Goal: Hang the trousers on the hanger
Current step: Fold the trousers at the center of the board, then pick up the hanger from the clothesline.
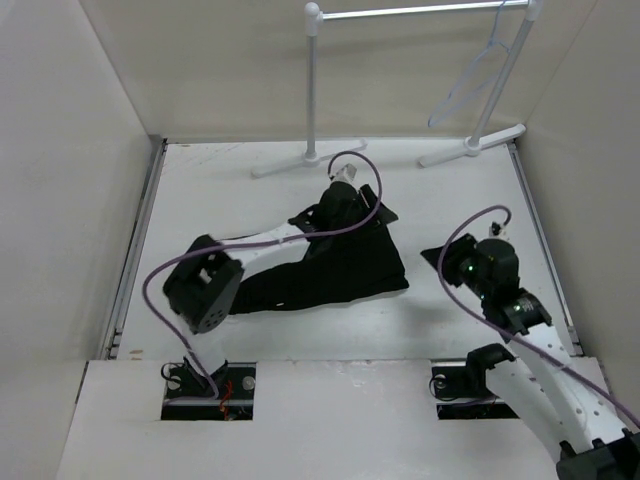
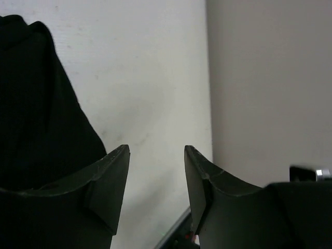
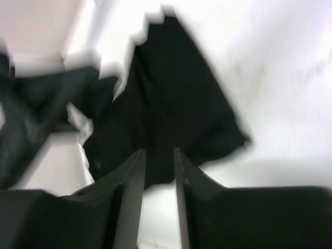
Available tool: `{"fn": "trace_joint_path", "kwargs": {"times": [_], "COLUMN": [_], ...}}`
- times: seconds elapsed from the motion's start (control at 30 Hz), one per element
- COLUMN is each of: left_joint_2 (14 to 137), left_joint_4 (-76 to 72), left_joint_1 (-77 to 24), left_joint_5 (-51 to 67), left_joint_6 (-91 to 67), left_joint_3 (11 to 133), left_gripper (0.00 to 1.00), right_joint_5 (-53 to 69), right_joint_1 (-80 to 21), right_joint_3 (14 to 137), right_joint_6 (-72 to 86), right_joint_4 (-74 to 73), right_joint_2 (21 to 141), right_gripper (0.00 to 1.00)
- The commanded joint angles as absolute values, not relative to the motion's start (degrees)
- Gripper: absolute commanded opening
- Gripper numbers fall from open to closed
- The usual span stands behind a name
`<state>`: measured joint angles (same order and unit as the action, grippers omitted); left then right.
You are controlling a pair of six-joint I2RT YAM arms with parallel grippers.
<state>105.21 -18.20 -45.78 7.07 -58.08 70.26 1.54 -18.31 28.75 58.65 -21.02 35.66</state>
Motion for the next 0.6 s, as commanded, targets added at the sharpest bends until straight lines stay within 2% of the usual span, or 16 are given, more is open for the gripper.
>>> {"fn": "trace_joint_path", "kwargs": {"times": [0.0, 0.03, 0.07, 0.13, 0.23, 0.3, 0.33, 0.43, 0.57], "left_joint_2": [93.89, 91.52, 89.23, 85.45, 79.56, 74.47, 72.62, 66.38, 59.96], "left_joint_4": [-21.45, -21.18, -20.57, -17.51, -10.31, -4.86, -3.18, 3.5, 9.3], "left_joint_1": [-44.61, -44.17, -43.38, -41.36, -36.8, -33.54, -32.66, -28.36, -22.12], "left_joint_5": [5.45, 4.84, 3.62, 1.07, -2.71, -6.66, -8.07, -11.95, -11.78], "left_joint_6": [-58.89, -58.71, -58.36, -56.7, -53.45, -50.9, -49.76, -47.03, -46.49], "left_joint_3": [64.36, 61.73, 58.92, 53.64, 46.78, 42.47, 41.06, 36.14, 31.48], "left_gripper": [0.44, 0.44, 0.44, 0.44, 0.43, 0.43, 0.43, 0.44, 0.44], "right_joint_5": [4.64, 5.44, 5.45, 2.92, 1.06, 0.18, 0.52, 4.73, 9.13], "right_joint_1": [-13.94, -13.32, -13.31, -12.7, -8.06, -4.63, -3.57, -0.05, 1.8], "right_joint_3": [40.47, 45.74, 51.53, 64.1, 83.26, 93.47, 96.56, 109.12, 121.53], "right_joint_6": [51.7, 49.59, 47.13, 41.86, 36.49, 35.07, 34.81, 34.1, 33.23], "right_joint_4": [-17.94, -17.58, -17.49, -17.75, -20.29, -21.36, -21.27, -23.99, -27.68], "right_joint_2": [43.73, 48.12, 52.17, 60.25, 71.94, 78.02, 80.48, 90.49, 101.84], "right_gripper": [0.2, 0.13, 0.11, 0.13, 0.33, 0.59, 0.65, 0.76, 0.78]}}
